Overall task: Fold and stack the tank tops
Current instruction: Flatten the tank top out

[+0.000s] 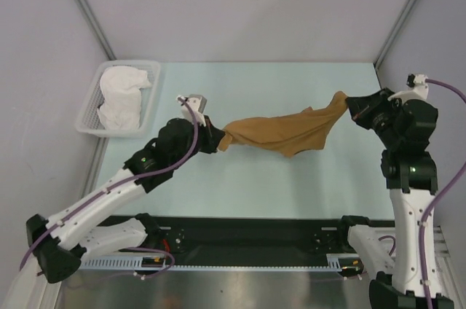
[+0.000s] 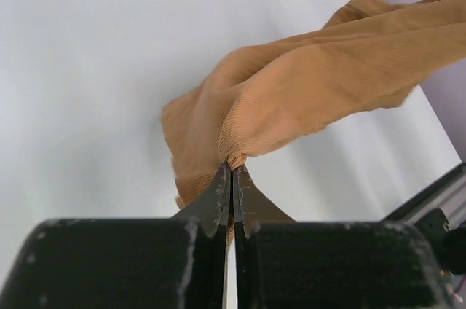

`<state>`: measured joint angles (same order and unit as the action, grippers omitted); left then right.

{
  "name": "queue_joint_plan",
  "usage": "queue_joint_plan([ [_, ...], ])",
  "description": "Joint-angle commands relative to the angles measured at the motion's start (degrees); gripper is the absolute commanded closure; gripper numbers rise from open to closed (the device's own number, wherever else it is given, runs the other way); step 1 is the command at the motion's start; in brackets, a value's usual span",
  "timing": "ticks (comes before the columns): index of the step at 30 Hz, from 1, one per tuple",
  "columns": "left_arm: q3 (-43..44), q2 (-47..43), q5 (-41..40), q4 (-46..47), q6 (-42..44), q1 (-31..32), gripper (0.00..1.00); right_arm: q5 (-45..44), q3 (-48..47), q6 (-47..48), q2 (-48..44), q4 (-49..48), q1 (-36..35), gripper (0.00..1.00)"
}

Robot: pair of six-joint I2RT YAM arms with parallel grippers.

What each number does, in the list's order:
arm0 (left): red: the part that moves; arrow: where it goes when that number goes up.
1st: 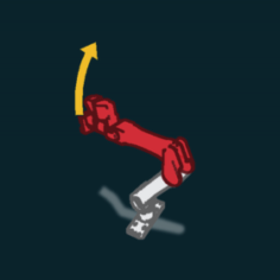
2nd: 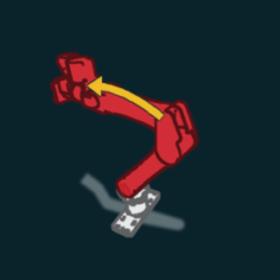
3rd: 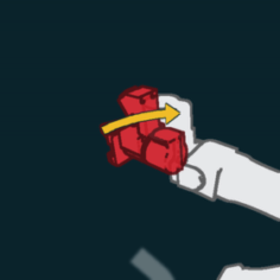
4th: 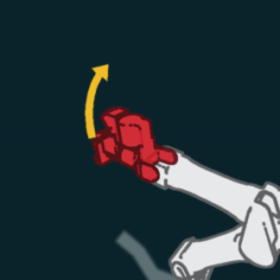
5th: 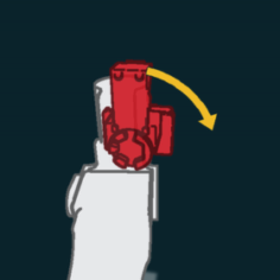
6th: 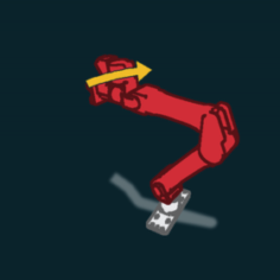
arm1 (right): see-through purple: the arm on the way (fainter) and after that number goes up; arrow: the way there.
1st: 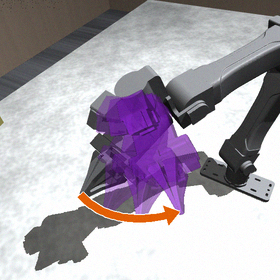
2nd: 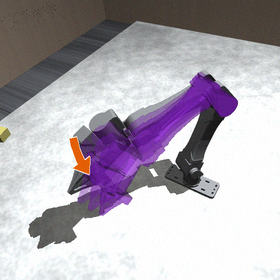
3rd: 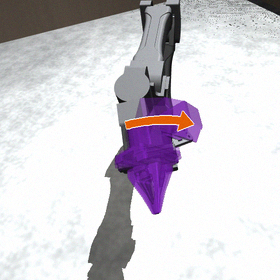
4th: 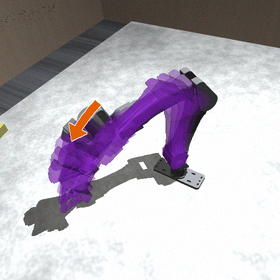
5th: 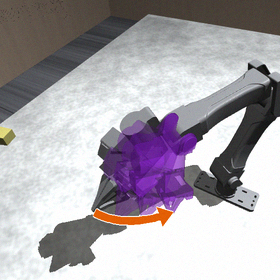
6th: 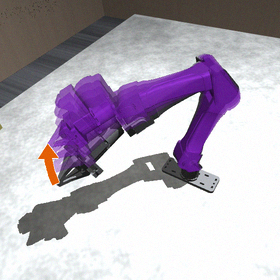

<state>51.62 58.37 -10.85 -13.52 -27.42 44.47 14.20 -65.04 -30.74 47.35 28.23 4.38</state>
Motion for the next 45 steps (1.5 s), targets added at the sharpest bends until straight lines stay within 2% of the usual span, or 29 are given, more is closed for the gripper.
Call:
queue_joint_plan([
  [1,-0.3,-4.4,-3.0,-11.0,0.5,1.1,1.0,-0.4,-7.5,-0.6,-3.0,2.9,0.3,1.0],
  [4,2.1,-7.5,-5.0,-15.7,2.0,1.1,1.0,-0.9,-11.6,-0.3,1.1,2.5,0.3,1.0],
  [6,4.6,-6.7,-5.0,-17.9,3.0,-0.3,0.98,-0.2,-13.7,0.2,8.9,1.6,0.3,1.0],
  [7,5.2,-5.4,-2.5,-18.2,3.9,-2.0,0.98,0.4,-14.6,0.2,12.9,0.9,0.3,1.0],
  [8,5.7,-4.2,0.7,-17.9,4.0,-7.0,0.99,0.8,-16.8,0.1,20.1,-0.7,0.3,1.0],
  [9,5.9,-1.2,8.8,-17.7,4.2,-9.6,1.0,2.1,-17.6,-0.3,24.8,-1.8,0.2,1.0],
  [10,5.6,0.2,12.1,-16.9,4.1,-11.8,1.0,3.4,-18.8,-0.5,29.2,-2.8,0.2,0.93],
  [11,5.2,1.5,14.9,-15.5,4.0,-14.3,1.0,5.0,-21.6,-0.7,33.3,-3.1,0.2,0.68],
  [12,4.4,3.9,17.4,-14.8,3.7,-14.8,1.0,7.6,-23.5,-0.9,41.5,-2.3,-0.1,0.31],
  [13,4.0,4.8,18.3,-14.3,3.3,-15.0,1.0,8.6,-24.7,-0.6,44.4,-1.0,-0.5,0.27],
  [16,-0.1,6.8,20.9,-8.8,0.8,-14.9,1.0,6.2,-21.6,2.4,45.6,-1.3,-4.2,0.25],
  [19,-6.2,9.1,22.4,-1.5,-1.4,-15.1,1.0,5.3,-11.8,3.6,40.7,-6.1,-8.2,0.3],
  [21,-8.4,11.0,21.3,-0.2,-1.3,-15.1,1.0,6.2,-5.8,4.2,38.6,-7.0,-9.9,0.38],
  [27,-10.8,14.8,17.1,3.2,-1.1,-16.5,1.0,5.2,4.2,7.6,31.8,-8.9,-14.7,0.41],
  [32,-9.6,15.4,15.5,3.3,-0.6,-17.2,1.0,2.4,2.7,10.9,35.9,-7.3,-20.1,0.48],
  [37,-8.2,14.2,13.5,1.8,-0.2,-17.3,1.0,-1.7,2.5,12.9,41.1,-8.4,-23.5,0.38],
  [45,-8.8,14.9,13.8,2.5,0.2,-17.3,1.0,-2.4,-1.8,11.8,48.8,-9.6,-24.4,0.41],
])
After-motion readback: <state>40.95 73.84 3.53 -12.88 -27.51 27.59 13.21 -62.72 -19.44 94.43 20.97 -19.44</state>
